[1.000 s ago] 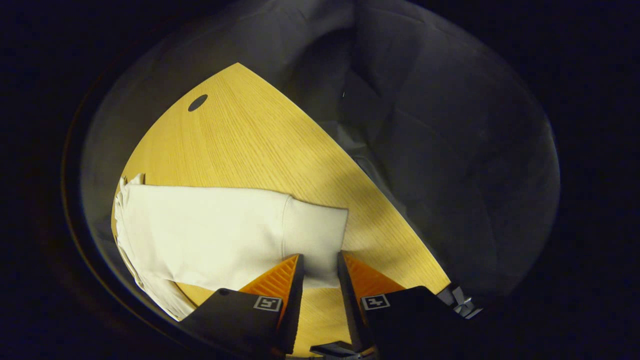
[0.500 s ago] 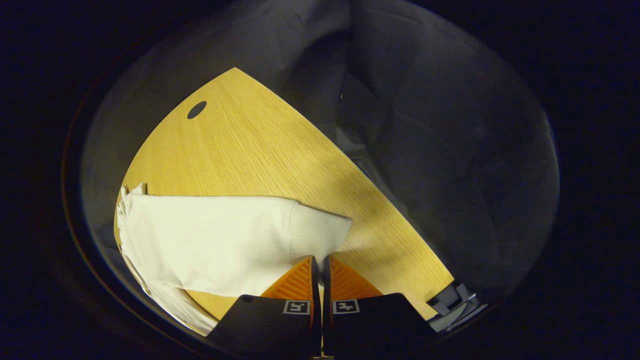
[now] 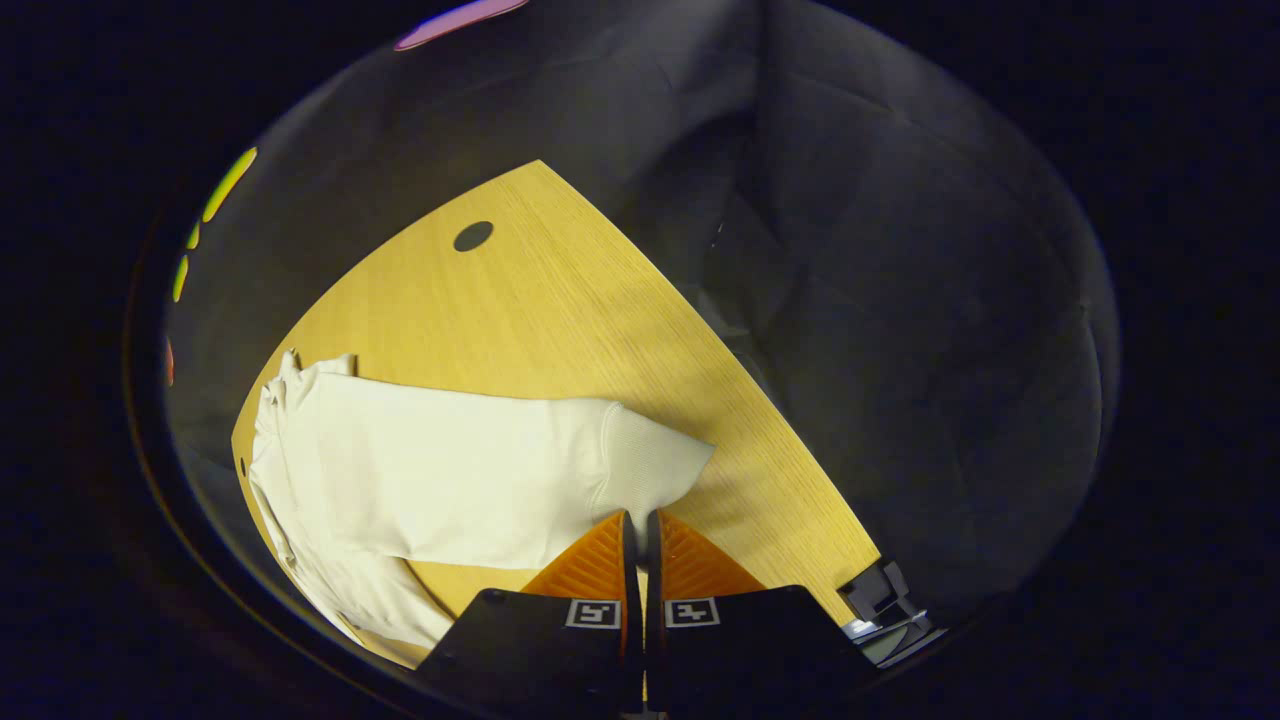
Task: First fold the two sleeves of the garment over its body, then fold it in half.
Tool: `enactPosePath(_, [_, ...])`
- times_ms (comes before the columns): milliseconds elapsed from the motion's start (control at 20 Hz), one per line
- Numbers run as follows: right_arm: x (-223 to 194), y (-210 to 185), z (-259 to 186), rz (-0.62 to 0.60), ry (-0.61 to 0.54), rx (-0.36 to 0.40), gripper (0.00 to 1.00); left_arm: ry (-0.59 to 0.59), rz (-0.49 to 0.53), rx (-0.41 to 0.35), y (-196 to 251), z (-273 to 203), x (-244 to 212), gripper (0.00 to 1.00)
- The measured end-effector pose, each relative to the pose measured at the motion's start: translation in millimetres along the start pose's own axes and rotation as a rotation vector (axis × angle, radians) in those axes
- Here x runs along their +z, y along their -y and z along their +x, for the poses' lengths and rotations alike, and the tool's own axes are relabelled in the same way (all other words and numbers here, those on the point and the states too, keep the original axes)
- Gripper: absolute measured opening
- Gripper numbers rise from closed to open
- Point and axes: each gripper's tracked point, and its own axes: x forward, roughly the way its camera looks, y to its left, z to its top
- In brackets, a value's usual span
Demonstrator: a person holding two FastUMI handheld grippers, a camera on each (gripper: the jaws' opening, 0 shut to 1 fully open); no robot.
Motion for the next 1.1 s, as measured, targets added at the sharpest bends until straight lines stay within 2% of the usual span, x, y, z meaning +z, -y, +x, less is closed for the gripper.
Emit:
enactPosePath(200, [12.4, -66.2, -45.8, -0.105, 0.078, 0.048, 0.01, 0.016, 0.032, -0.061, -12.3, 11.9, -6.0, 0.99])
enactPosePath(450, [14.6, -203.9, -102.9, -0.295, 0.202, 0.189, 0.01, 0.009, 0.02, -0.102, -36.8, 22.8, -20.9, 0.99])
enactPosePath(650, [-9.4, -326.1, -132.1, -0.397, 0.218, 0.335, 0.01, -0.01, -0.008, -0.112, -56.7, 32.9, -28.7, 1.0])
enactPosePath(850, [-22.0, -427.4, -147.2, -0.467, 0.308, 0.412, 0.01, 0.0, -0.004, -0.131, -74.7, 46.3, -31.4, 0.99])
enactPosePath(1000, [-62.0, -490.7, -148.9, -0.51, 0.265, 0.479, 0.01, -0.015, -0.025, -0.141, -85.4, 60.1, -39.7, 0.99])
enactPosePath(1100, [-91.6, -526.6, -143.2, -0.59, 0.242, 0.491, 0.01, -0.029, -0.026, -0.154, -90.7, 65.2, -47.8, 0.99])
